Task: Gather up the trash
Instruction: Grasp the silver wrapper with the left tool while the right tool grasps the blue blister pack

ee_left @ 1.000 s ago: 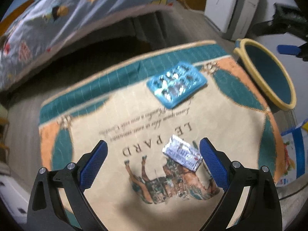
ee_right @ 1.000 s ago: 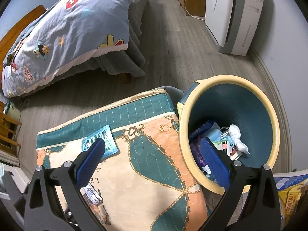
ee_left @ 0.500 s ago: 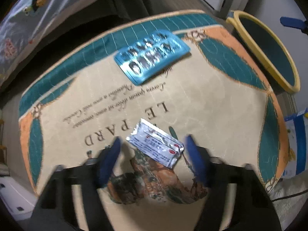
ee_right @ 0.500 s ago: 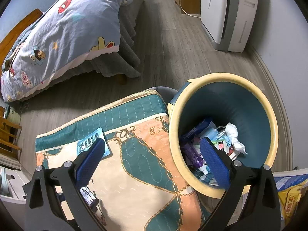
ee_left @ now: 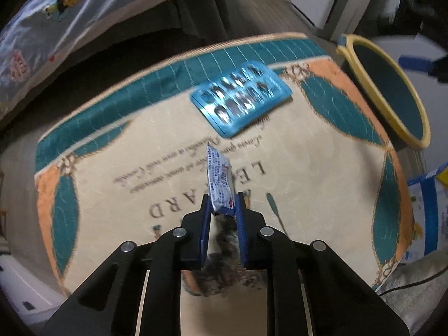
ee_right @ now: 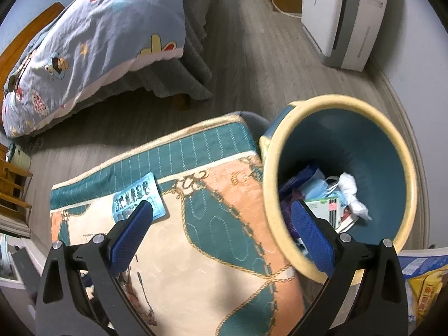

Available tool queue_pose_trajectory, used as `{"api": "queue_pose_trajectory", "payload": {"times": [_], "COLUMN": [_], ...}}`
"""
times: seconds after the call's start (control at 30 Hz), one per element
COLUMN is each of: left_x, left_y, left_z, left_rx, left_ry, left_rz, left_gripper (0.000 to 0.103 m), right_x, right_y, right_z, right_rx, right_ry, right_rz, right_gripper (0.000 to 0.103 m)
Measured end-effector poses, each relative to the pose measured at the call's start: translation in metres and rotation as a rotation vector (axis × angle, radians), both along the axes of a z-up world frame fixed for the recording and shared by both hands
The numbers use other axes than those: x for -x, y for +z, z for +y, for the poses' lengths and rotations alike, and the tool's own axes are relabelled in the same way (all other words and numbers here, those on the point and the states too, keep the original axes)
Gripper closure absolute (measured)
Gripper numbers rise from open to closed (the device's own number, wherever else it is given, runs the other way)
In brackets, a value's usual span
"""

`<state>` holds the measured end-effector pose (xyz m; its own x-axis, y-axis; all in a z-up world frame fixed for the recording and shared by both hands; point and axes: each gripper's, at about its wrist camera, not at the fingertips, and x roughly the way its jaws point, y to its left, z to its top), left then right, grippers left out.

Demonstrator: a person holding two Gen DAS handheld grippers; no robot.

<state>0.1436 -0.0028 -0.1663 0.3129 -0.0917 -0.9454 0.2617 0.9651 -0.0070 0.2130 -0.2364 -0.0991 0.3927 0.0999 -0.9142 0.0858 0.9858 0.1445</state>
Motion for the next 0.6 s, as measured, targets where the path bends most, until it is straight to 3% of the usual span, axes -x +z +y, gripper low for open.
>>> {"api": "queue_pose_trajectory", "payload": {"times": [0.33, 0.6], "left_x": [-0.007, -0.011], "left_y": [0.01, 0.005], "left_z": [0.039, 0.075], "left_rx": [0.006, 0.032], "left_ry": [0.049, 0.11], "left_rz": [-0.025, 0.002], "left_gripper": [0.088, 0.088], "right_x": [-0.011, -0.028], "right_y": [-0.039, -0.063], "right_z": [0.052, 0.088], "right_rx": [-0.077, -0.036], "right_ry": [0.057, 0.143], "right_rz": [0.085, 0.082], "right_gripper": [0.006, 0.006]}}
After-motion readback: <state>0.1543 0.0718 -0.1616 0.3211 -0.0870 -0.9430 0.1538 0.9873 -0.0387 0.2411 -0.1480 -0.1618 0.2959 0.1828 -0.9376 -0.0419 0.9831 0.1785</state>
